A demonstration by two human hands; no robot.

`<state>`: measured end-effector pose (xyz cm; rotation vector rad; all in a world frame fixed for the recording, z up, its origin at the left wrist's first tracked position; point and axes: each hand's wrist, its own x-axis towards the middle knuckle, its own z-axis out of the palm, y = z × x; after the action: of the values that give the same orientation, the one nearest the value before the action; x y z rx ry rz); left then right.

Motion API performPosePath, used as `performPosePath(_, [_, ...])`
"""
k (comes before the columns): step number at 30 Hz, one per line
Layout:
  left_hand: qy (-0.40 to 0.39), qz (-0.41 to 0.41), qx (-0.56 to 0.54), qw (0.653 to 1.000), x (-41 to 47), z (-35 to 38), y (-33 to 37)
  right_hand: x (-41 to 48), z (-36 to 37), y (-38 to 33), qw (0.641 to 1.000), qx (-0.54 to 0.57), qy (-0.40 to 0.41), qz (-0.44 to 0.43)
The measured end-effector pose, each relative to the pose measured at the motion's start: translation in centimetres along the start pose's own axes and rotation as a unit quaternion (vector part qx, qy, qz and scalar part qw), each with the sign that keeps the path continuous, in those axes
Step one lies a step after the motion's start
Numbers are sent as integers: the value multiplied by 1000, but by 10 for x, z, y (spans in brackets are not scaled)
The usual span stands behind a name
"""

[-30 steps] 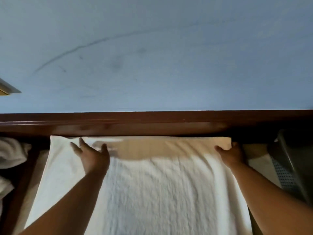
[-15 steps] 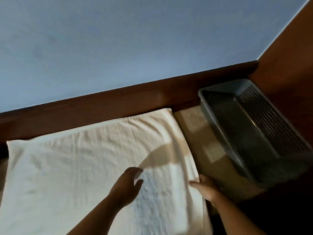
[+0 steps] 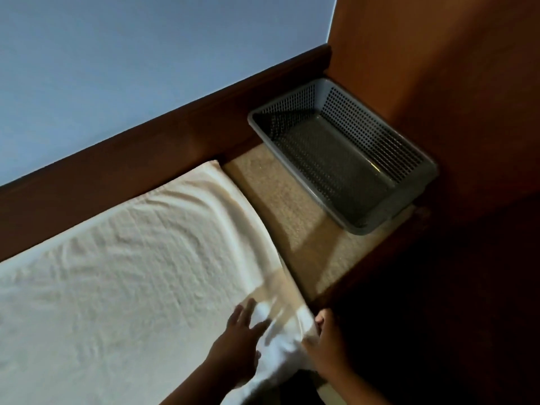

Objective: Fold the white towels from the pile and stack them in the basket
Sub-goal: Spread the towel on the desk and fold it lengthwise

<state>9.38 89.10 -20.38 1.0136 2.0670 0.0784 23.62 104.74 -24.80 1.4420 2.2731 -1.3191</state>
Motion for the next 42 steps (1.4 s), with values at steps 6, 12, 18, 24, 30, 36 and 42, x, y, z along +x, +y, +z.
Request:
performPosePath(6, [-64, 36, 28, 997, 6, -7, -13, -28, 38, 32, 1000, 7, 17, 17])
performPosePath(12, [-99, 55, 56, 992, 14, -9, -23, -27, 47, 33, 993, 35, 85, 74])
performPosePath(18, [-90, 72, 57, 992, 15, -5, -31, -27, 42, 59, 979, -39, 22, 200])
performPosePath(24, [-74, 93, 53, 992, 15, -4, -41, -33, 11, 65, 957, 102, 95, 253])
performPosePath(30, [-57, 87, 47, 993, 13, -1, -36, -61, -8, 18, 938, 256, 174, 156])
performPosePath(36, [-57, 65, 50, 995, 6, 0, -33, -83, -17, 53, 984, 124, 6, 129])
performPosePath(42, [-58, 48, 60, 995, 4, -3, -29, -47, -34, 60, 958, 122, -65, 252])
